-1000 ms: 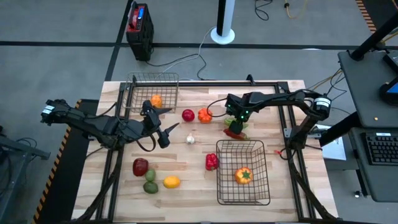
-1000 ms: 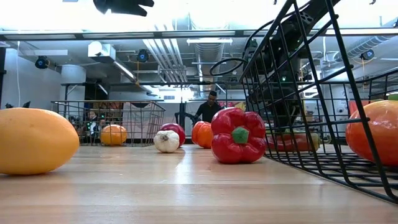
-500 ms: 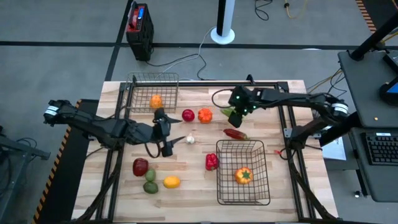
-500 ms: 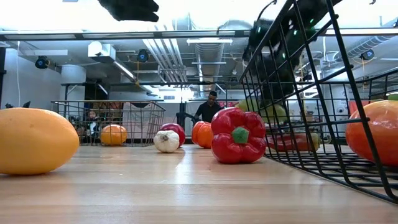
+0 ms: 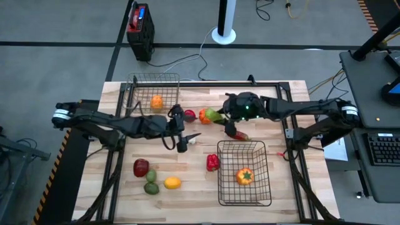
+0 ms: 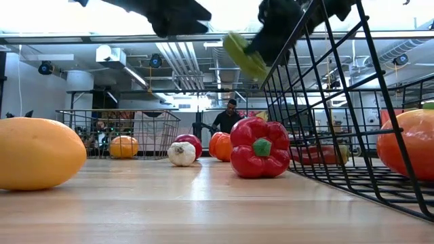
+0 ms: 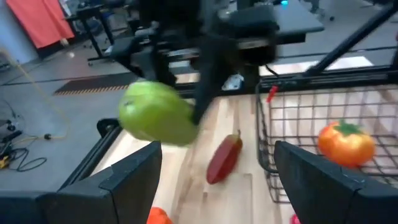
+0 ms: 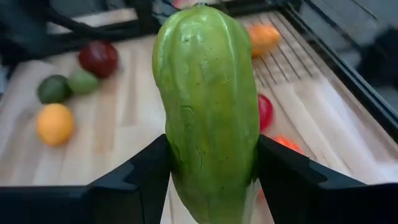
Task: Sort produce into baskets
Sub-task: Put the green cucumber into the gold wire basket
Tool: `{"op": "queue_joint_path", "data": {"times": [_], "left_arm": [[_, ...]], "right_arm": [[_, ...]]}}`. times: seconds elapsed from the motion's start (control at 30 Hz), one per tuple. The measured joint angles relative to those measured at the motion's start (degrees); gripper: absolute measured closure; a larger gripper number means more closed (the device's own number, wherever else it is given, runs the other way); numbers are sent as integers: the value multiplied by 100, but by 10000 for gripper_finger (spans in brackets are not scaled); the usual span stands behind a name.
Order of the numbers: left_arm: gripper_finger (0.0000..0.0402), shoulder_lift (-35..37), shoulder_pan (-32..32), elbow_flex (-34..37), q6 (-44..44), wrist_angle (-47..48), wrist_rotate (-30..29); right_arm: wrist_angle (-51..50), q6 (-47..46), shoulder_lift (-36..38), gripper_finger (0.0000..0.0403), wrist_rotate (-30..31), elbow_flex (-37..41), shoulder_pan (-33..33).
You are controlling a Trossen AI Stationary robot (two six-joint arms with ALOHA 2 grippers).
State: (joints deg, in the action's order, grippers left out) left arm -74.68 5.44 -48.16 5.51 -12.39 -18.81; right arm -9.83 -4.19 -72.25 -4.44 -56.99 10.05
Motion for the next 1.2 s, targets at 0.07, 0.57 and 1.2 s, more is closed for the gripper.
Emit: {"op": "queue_joint_path", "data": {"times": [0.07, 0.57, 1.2], "left_arm": [[111, -94, -84, 0, -9, -81, 0], [111, -218, -196, 0, -17, -1005, 761], [131, -613, -208, 0, 94, -1949, 740]], "right_arm": [[227, 120, -22, 200, 27, 6, -177], [870, 668, -140, 200, 454, 4, -732], [1186, 979, -190, 200, 445, 4, -746]]}}
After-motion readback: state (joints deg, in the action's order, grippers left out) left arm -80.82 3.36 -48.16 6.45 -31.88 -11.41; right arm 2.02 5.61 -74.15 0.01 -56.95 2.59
